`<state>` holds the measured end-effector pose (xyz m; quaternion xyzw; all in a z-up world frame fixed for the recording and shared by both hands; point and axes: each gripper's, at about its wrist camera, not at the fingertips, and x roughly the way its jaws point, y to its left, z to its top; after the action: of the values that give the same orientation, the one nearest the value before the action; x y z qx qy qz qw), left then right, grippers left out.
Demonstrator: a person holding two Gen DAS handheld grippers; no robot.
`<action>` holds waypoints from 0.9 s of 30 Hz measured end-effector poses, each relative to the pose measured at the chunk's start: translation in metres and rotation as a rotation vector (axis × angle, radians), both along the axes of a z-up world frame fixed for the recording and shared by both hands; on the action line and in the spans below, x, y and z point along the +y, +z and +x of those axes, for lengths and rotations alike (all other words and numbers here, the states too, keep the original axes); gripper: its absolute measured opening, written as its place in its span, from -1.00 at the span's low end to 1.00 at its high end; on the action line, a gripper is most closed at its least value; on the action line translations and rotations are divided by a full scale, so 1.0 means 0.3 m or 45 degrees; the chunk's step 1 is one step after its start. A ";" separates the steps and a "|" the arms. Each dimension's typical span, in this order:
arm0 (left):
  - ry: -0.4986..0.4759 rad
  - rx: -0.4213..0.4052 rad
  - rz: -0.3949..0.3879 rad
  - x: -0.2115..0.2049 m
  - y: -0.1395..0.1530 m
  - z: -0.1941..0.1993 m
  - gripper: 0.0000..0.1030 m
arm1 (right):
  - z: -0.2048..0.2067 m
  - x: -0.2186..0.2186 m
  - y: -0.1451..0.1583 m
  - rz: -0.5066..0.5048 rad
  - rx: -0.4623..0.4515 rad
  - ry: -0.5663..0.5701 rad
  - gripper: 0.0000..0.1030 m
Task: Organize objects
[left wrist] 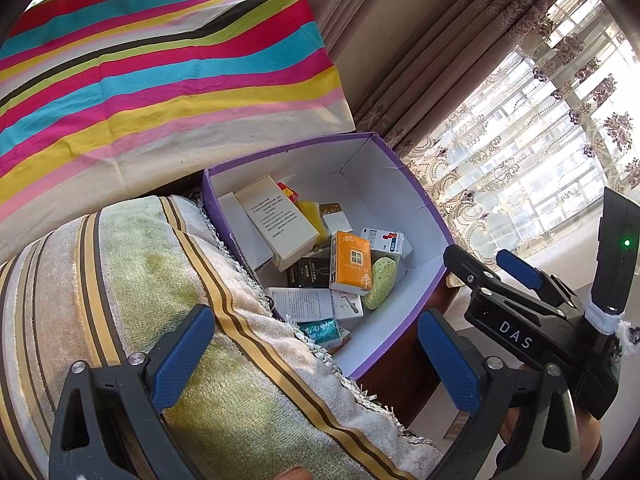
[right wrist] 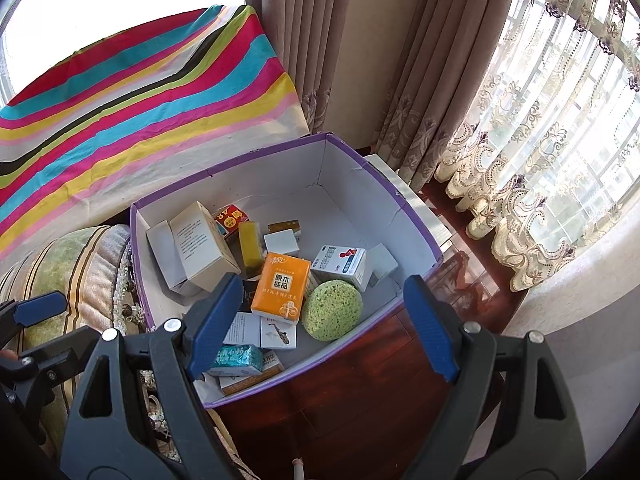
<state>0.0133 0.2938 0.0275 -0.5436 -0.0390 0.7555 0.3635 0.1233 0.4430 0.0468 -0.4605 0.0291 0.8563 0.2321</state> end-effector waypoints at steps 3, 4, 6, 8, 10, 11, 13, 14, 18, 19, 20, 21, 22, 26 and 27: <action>0.000 0.000 0.000 0.001 0.000 0.000 0.99 | 0.004 -0.001 -0.004 -0.002 0.000 -0.001 0.64; 0.000 0.000 -0.002 0.001 0.000 0.000 0.99 | 0.004 -0.001 -0.004 -0.002 0.000 0.000 0.64; -0.002 0.002 -0.003 0.000 -0.001 0.001 0.99 | 0.005 -0.001 -0.004 -0.005 -0.001 -0.001 0.65; -0.001 0.002 -0.004 0.001 -0.002 0.001 0.99 | 0.006 0.000 -0.007 -0.005 -0.001 -0.001 0.65; -0.001 0.002 -0.004 0.001 -0.002 0.002 0.99 | 0.005 0.000 -0.008 -0.006 -0.001 0.000 0.64; -0.001 0.002 -0.004 0.002 -0.002 0.002 0.99 | 0.006 0.000 -0.008 -0.006 -0.001 0.000 0.64; -0.001 0.002 -0.005 0.002 -0.002 0.002 0.99 | 0.006 -0.001 -0.008 -0.007 -0.001 -0.001 0.65; -0.001 0.001 -0.004 0.001 -0.002 0.002 0.99 | 0.006 -0.001 -0.008 -0.007 -0.002 -0.001 0.64; -0.002 0.001 -0.006 0.000 -0.005 0.002 0.99 | 0.007 0.000 -0.008 -0.008 -0.001 0.000 0.64; -0.001 0.001 -0.005 0.002 -0.005 0.002 0.99 | 0.005 0.001 -0.009 -0.008 -0.002 0.001 0.64; -0.001 0.001 -0.005 0.002 -0.005 0.002 0.99 | 0.005 0.001 -0.010 -0.009 -0.003 0.001 0.65; -0.001 0.001 -0.006 0.001 -0.005 0.002 0.99 | 0.005 0.000 -0.010 -0.008 -0.003 0.002 0.65; -0.001 0.001 -0.005 0.001 -0.005 0.002 0.99 | 0.005 0.001 -0.010 -0.009 -0.003 0.003 0.64; -0.001 0.001 -0.006 0.000 -0.006 0.002 0.99 | 0.005 0.000 -0.010 -0.010 -0.001 0.002 0.65; -0.001 0.001 -0.006 0.001 -0.006 0.003 0.99 | 0.005 0.000 -0.011 -0.010 -0.002 0.001 0.65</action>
<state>0.0141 0.2942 0.0258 -0.5441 -0.0369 0.7557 0.3626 0.1248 0.4431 0.0435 -0.4619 0.0321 0.8560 0.2300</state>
